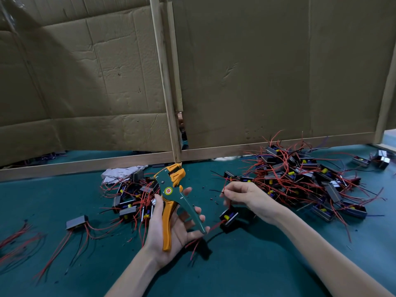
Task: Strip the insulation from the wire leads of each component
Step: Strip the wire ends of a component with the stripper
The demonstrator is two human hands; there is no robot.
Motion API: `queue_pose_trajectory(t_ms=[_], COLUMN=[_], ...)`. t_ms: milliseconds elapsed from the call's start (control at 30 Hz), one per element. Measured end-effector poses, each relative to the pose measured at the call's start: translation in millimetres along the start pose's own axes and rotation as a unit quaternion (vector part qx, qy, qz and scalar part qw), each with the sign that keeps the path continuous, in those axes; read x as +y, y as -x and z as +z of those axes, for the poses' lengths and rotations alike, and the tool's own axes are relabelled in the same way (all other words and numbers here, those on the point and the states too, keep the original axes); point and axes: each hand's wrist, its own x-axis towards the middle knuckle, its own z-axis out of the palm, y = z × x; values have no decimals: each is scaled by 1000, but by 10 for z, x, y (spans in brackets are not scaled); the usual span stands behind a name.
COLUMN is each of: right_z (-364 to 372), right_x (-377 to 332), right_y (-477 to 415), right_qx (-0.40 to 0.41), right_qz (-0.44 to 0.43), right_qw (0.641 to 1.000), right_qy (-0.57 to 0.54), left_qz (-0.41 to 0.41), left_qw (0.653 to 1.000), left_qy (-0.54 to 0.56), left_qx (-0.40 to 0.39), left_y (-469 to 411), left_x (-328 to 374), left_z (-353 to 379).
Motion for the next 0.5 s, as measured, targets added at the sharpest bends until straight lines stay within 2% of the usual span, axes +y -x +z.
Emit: queue_pose_trajectory(t_ms=[133, 267, 500], right_z=[34, 78, 100], right_x=[-33, -72, -188], right_y=[9, -23, 11], right_qx=[11, 60, 73], right_qz=[7, 7, -29], right_qw=[995, 991, 990], right_qy=[-97, -120, -121], left_qz=[-20, -45, -75], left_qw=[999, 998, 989], left_qy=[-25, -46, -124], left_qx=[-11, -22, -11], left_y=[3, 9, -20], left_x=[-12, -34, -72], left_z=[31, 32, 4])
